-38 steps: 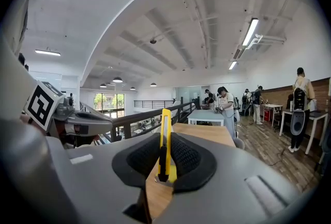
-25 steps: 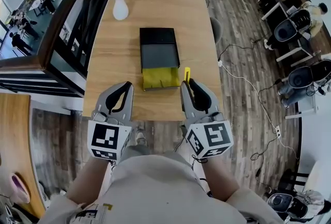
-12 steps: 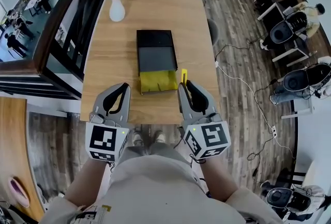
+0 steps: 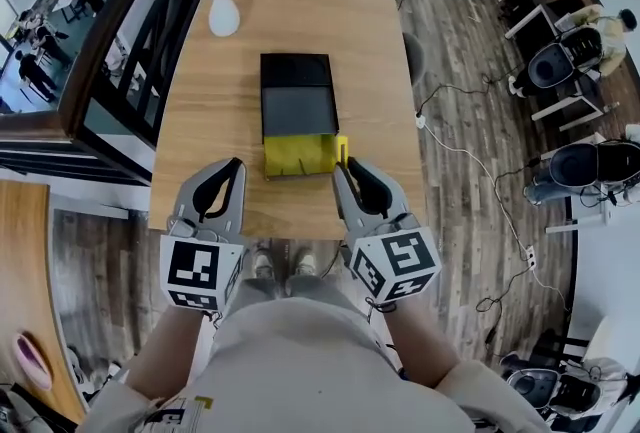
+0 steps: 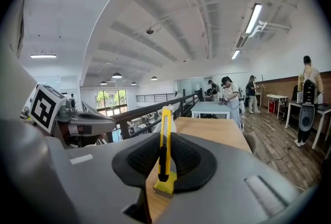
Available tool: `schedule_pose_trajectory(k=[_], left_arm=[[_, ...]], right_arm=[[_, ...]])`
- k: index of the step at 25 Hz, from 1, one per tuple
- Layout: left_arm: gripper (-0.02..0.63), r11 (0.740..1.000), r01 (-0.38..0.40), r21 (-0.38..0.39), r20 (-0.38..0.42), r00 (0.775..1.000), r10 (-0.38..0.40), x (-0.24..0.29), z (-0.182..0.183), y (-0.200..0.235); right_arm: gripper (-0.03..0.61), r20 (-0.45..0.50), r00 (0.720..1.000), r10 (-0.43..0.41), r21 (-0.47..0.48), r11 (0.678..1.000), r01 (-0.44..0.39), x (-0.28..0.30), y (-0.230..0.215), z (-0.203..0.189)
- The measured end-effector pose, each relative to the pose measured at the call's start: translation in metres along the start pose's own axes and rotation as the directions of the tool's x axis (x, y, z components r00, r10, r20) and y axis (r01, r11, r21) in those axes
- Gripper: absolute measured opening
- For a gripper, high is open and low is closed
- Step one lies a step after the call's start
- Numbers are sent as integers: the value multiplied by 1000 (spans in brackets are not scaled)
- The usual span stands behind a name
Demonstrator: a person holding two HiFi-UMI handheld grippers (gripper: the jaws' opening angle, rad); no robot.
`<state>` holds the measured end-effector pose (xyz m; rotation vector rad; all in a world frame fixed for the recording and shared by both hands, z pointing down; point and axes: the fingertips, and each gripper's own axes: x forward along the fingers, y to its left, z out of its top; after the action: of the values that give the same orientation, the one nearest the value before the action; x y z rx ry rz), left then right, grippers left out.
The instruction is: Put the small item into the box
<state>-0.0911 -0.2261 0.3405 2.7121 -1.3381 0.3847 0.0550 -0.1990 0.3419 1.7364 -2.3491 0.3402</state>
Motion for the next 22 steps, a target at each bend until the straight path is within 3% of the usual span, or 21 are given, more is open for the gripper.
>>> schedule_pose_trajectory(k=[13,22], left_arm=[[3,1000,-19,20,-46,999,20,27,-2,-10],[3,1000,-10,25,-133,991,13,68,-32,-7]], right_arm=[[63,-50,994,99,24,995,-97,21,-24,-6],[63,-165,965,204,-26,977,-211,74,-33,-32]])
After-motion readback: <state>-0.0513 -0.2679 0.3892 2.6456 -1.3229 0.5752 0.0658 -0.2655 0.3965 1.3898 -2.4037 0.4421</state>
